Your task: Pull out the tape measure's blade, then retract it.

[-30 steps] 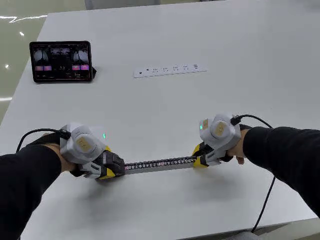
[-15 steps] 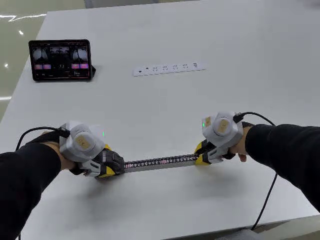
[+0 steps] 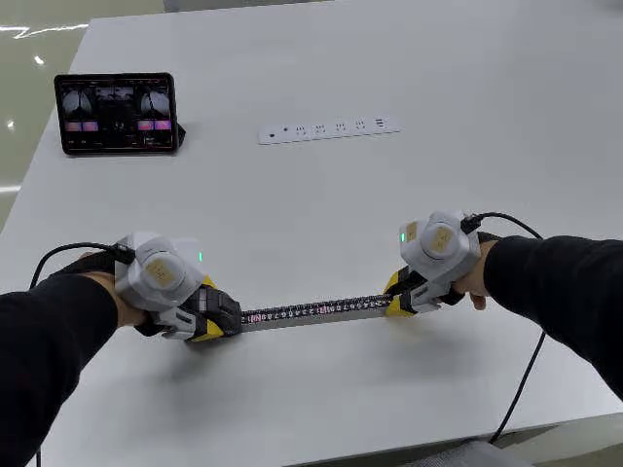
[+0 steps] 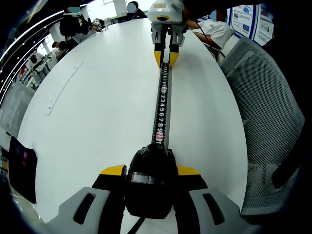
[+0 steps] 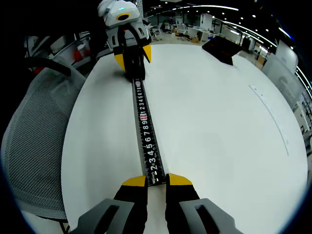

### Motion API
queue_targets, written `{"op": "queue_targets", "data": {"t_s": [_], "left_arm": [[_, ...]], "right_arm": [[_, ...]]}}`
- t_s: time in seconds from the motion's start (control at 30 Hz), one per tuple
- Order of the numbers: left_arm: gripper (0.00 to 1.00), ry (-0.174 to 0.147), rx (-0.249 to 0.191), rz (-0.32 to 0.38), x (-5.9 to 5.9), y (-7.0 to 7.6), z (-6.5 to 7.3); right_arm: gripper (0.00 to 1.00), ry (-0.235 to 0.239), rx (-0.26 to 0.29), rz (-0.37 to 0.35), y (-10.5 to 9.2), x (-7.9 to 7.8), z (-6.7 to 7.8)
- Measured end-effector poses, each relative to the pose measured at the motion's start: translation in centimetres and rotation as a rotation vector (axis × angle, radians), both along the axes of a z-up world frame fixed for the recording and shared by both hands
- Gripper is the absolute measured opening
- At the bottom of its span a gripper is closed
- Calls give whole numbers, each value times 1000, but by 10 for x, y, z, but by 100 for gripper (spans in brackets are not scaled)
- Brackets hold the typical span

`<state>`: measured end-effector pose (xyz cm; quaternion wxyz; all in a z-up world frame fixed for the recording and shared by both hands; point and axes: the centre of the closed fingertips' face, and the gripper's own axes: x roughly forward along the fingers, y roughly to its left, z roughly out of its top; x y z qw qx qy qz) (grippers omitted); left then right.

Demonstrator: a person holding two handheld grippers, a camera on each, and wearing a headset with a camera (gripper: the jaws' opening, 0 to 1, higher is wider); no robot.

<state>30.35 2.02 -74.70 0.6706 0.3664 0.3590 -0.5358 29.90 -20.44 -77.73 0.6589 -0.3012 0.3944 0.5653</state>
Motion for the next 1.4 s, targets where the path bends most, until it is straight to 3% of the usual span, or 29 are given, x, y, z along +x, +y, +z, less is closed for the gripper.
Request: {"op": "queue_targets", "data": {"t_s": [1.4], "left_arm": [[33,-3,-1,1,1,1,-1]], "right_arm": [[9,-4,-18,-12,-20,0,-3]]}}
